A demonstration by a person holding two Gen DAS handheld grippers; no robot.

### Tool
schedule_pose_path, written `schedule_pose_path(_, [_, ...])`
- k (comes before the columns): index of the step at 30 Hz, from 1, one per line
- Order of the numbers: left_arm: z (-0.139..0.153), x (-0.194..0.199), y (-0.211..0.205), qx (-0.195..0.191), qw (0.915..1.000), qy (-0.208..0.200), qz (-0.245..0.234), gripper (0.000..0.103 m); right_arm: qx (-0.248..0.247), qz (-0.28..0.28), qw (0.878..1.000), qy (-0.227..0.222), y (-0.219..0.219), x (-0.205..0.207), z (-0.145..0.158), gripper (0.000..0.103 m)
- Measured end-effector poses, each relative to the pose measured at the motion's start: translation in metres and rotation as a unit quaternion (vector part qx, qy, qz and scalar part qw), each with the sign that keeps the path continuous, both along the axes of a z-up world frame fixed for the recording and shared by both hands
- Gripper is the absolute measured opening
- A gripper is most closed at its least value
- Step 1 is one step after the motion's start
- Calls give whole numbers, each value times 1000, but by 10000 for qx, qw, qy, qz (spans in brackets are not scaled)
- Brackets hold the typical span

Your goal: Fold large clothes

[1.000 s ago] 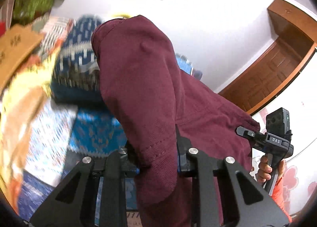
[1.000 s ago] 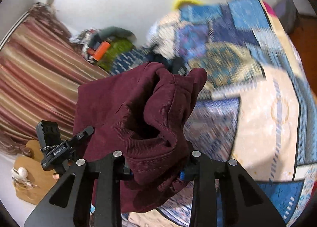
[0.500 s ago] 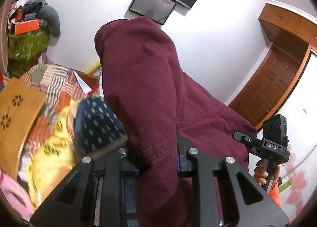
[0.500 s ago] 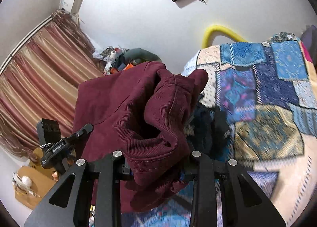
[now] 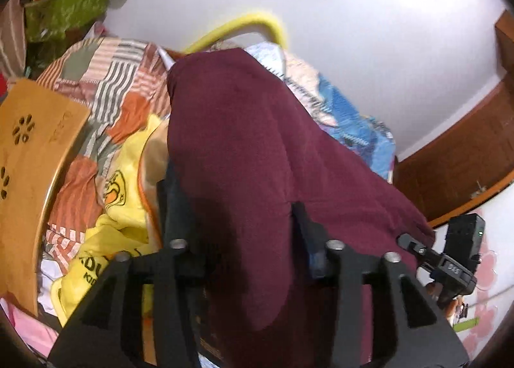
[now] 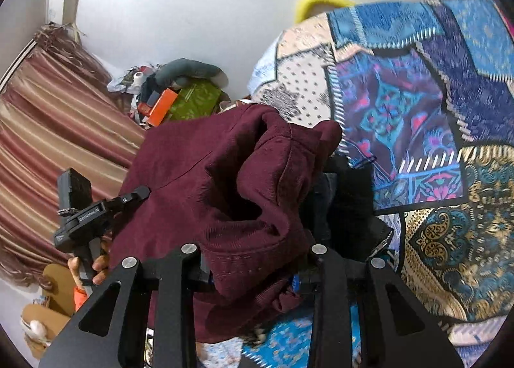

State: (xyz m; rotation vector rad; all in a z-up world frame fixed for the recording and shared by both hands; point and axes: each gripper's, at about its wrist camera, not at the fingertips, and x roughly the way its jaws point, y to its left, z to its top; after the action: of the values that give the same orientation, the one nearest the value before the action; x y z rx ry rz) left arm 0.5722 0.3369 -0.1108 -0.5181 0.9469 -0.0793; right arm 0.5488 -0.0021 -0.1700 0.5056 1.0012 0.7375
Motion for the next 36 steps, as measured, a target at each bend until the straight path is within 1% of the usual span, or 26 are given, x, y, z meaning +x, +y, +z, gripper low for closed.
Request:
schedule_pose_path(1, [-10,1,2,-50,10000,11,2,56,28,8,10000,-6,-2,1,-4,32])
schedule_pose_path(2, [-13,1,3,-128,9999,-11,11,60,27,-10,10000,-30,-4,1,-4,36])
schedule_pose_path(3, [-17,0,5,-248,9997,-36,13,61,4,-44,10000,-55,-7,0,-4,40])
schedule_pose_path(5, [-22,1,7,-349,9994,-19,41,65,-117,-106,9998,-87,-10,-4,-2,46])
schedule_pose_path(7, [-15,-5,2,-288,9996,15,76,67,-359,-171,9991,-117,-13,-10,4,48])
schedule_pose_path(10, [-1,-19,-10,177,9997,20,172,67,-749,-237,9965,-283,-19,-24,20,48])
schedule_pose_path(13, [16,-40,-22,625,9977,-29,246,67,-1167,-363,9901,-687,-27,-44,42,48])
schedule_pose_path(15, [31,-57,-31,970,9948,-124,270,67,-1346,-352,9852,-1005,-31,-63,65,48])
schedule_pose_path(17, [51,-82,-45,1383,9895,-325,259,67,-1428,-333,9803,-1326,-33,-82,89,48])
schedule_pose_path(20, [80,-118,-63,1656,9836,-668,238,67,-1409,-336,9716,-1873,-36,-116,128,48])
schedule_pose_path(22, [103,-147,-77,1712,9803,-956,245,67,-1320,-350,9645,-2261,-38,-144,156,48])
schedule_pose_path(24, [124,-175,-91,1754,9764,-1230,257,67,-1201,-339,9587,-2557,-39,-168,177,48])
schedule_pose_path(26, [150,-211,-110,1874,9681,-1647,246,67,-1048,-354,9510,-2888,-45,-201,200,48])
schedule_pose_path(27, [158,-225,-118,1932,9642,-1800,237,67,-972,-378,9457,-3078,-48,-218,211,48])
schedule_pose_path(29, [178,-260,-137,2060,9529,-2214,225,67,-859,-438,9360,-3384,-48,-243,225,48])
schedule_pose_path(31, [194,-290,-155,2043,9450,-2551,148,67,-735,-512,9244,-3707,-53,-276,239,48])
schedule_pose_path(33, [208,-320,-171,2080,9339,-2901,217,67,-645,-555,9151,-3941,-57,-300,249,48])
schedule_pose_path(35, [218,-349,-187,2179,9207,-3224,312,67,-544,-639,9045,-4180,-62,-328,256,48])
schedule_pose_path(36, [221,-366,-197,2276,9104,-3432,398,67,-501,-665,8988,-4303,-64,-344,259,48])
